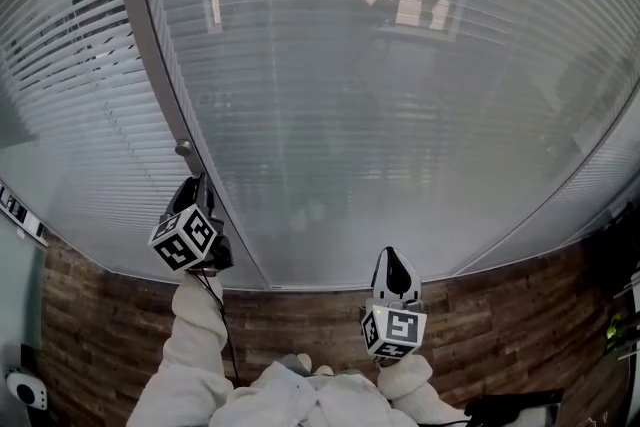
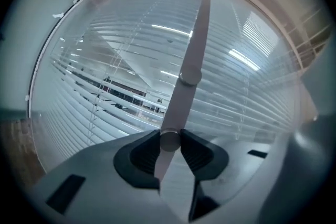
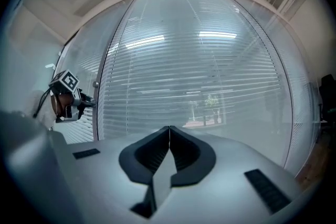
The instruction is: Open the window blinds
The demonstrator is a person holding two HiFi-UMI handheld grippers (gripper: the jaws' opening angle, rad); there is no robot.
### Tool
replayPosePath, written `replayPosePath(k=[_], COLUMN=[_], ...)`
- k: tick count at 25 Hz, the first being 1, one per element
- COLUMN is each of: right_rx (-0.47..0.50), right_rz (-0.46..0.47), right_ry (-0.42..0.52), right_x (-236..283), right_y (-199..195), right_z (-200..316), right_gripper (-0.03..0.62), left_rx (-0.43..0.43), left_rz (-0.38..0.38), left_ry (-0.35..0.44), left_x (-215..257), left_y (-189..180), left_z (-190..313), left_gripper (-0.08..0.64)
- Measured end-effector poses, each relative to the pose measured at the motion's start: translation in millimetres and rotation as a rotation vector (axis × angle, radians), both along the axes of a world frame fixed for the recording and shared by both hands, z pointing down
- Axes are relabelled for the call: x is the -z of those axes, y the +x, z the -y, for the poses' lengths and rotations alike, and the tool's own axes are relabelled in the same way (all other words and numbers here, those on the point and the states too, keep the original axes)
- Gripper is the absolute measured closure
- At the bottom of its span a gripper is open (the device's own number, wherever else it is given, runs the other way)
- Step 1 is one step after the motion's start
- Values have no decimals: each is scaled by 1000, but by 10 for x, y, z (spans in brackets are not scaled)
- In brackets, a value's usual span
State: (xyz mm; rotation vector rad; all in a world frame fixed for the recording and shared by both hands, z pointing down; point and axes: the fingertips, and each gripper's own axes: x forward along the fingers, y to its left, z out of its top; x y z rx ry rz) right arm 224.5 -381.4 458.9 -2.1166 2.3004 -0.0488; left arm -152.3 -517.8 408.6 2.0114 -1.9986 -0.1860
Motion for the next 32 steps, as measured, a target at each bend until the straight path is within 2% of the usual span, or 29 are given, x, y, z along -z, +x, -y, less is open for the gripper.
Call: replayPosePath(k=[5, 11, 13, 19, 20, 21, 22, 23, 24, 25, 28, 29, 30, 31, 32], right_rx=[-6, -11, -9, -8, -8, -8, -6, -5, -3, -2, -5, -6, -5, -2, 1], right_rz=[2, 11, 13, 21, 23, 24, 23, 21, 21, 23, 41, 46, 49, 50, 51], right_ry=[-4, -9, -10, -9, -10, -10, -11, -12, -14, -16, -26, -27, -26, -25, -24], right_x=[-13, -15, -17, -13, -13, -13, -14, -16, -21, -29, -55, -60, -61, -61, -60], right_y=[19, 22, 11, -8, -8, -10, -14, -19, -22, -23, -7, -8, -16, -31, -48], right_z=[8, 23, 28, 27, 27, 25, 21, 16, 14, 14, 25, 28, 31, 33, 35], right_gripper=[578, 578, 578, 578, 578, 578, 578, 578, 578, 578, 578, 578, 578, 578, 578], left_rx=[-4, -36, -35, -18, -22, -32, -44, -52, -49, -39, -1, -1, -17, -48, -84], left_rz=[-128, -387, -449, -575, -573, -526, -424, -261, -48, 202, 1053, 1304, 1490, 1600, 1651], left_ry=[24, 46, 53, 75, 78, 73, 61, 41, 23, 15, 5, -14, -36, -58, -76], left_x=[-49, -81, -81, -90, -88, -82, -70, -44, 1, 60, 185, 178, 141, 77, 0], left_y=[-9, 10, 0, -19, -19, -13, -1, 10, 20, 34, 134, 182, 225, 255, 266], left_z=[13, 43, 44, 41, 43, 44, 39, 21, -11, -49, -116, -123, -125, -119, -100], left_gripper=[436, 436, 436, 436, 436, 436, 436, 436, 436, 434, 384, 366, 359, 359, 359])
